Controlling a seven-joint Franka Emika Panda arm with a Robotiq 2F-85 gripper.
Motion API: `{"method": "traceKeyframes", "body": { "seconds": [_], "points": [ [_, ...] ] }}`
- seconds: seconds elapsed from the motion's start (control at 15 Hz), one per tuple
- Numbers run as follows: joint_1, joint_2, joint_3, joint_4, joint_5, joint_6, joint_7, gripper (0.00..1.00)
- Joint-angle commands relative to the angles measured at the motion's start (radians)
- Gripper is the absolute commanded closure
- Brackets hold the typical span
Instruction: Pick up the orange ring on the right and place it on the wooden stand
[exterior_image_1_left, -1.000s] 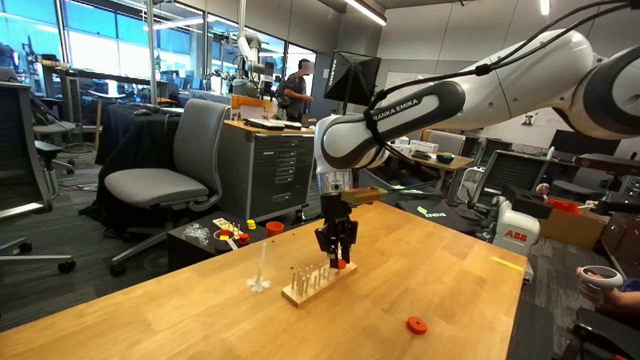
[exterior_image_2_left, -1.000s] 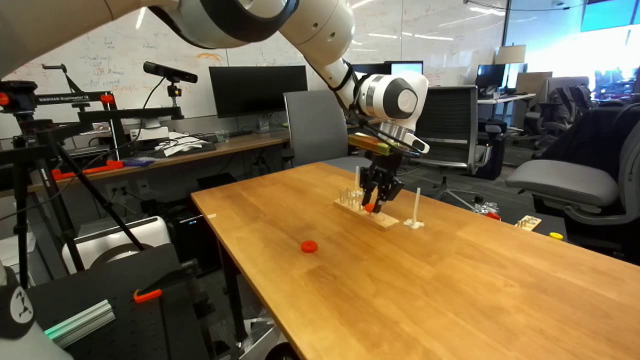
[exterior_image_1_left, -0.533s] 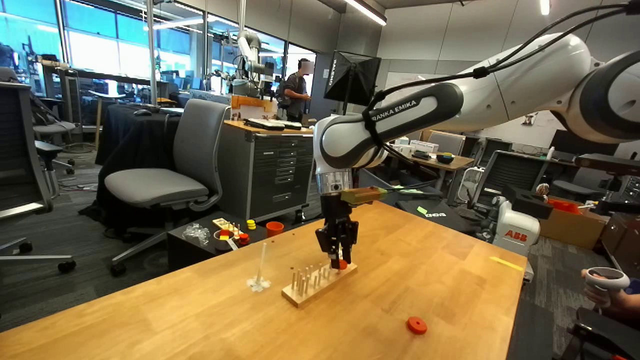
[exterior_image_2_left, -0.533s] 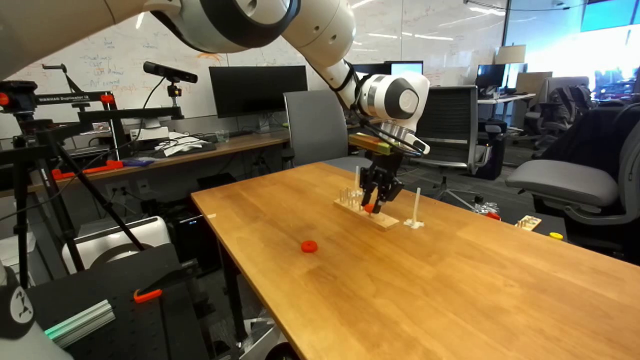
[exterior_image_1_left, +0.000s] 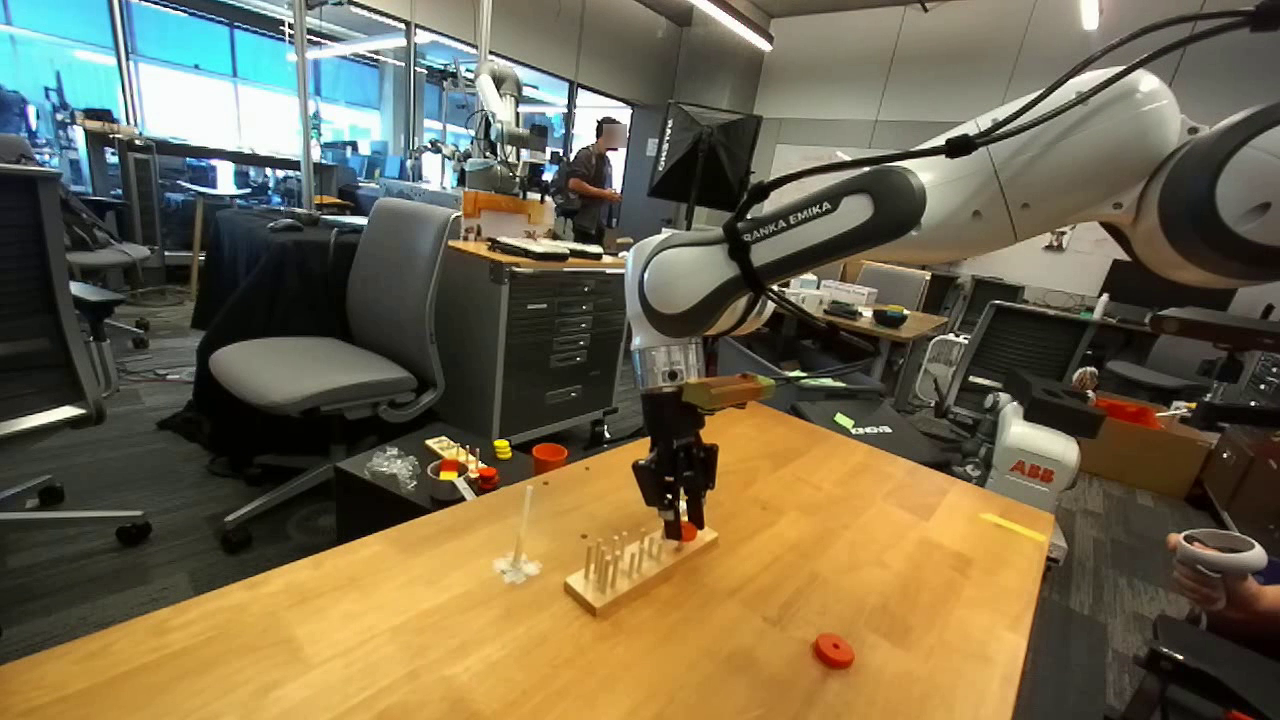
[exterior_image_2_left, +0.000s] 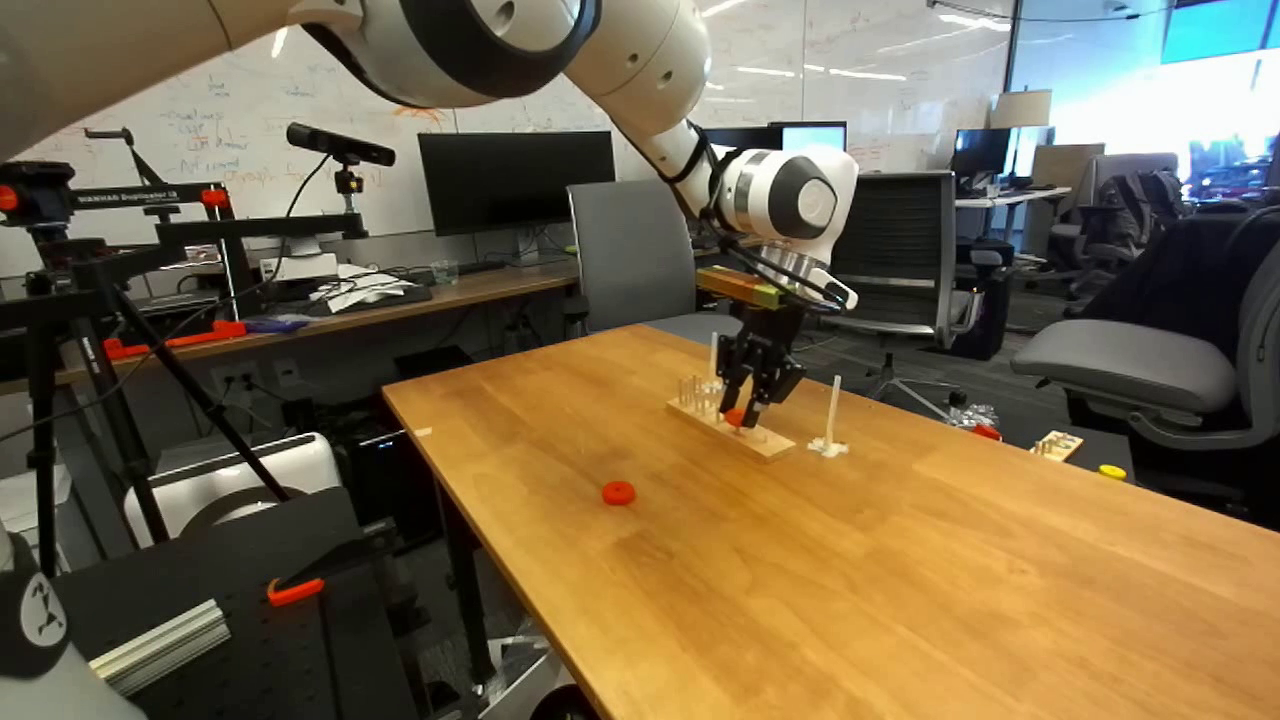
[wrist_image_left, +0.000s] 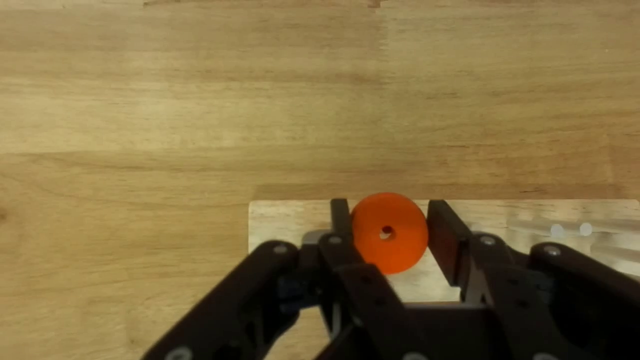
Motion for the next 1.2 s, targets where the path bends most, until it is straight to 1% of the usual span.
{"method": "traceKeyframes", "body": {
  "seconds": [0.0, 0.4, 0.47, 0.53, 0.6, 0.67, 0.73, 0.8, 0.87, 1.13],
  "points": [
    [0.010, 0.024, -0.005, 0.031, 0.013, -0.023, 0.003, 0.82],
    [0.010, 0.047, -0.005, 0.039, 0.016, -0.031, 0.006, 0.82],
    [0.008, 0.045, -0.004, 0.039, 0.018, -0.037, 0.004, 0.32],
    [0.006, 0.040, -0.003, 0.032, 0.018, -0.034, 0.003, 0.32],
    [0.003, 0.025, -0.002, 0.015, 0.019, -0.029, -0.005, 0.27],
    [-0.008, 0.007, 0.009, -0.008, 0.012, -0.020, -0.012, 0.18],
    [-0.014, -0.021, 0.012, -0.039, 0.011, -0.009, -0.027, 0.11],
    [-0.021, -0.051, 0.013, -0.071, 0.010, 0.007, -0.040, 0.02],
    [-0.032, -0.091, 0.015, -0.113, 0.010, 0.024, -0.062, 0.00],
    [-0.069, -0.246, 0.016, -0.262, 0.012, 0.116, -0.125, 0.00]
  ]
}}
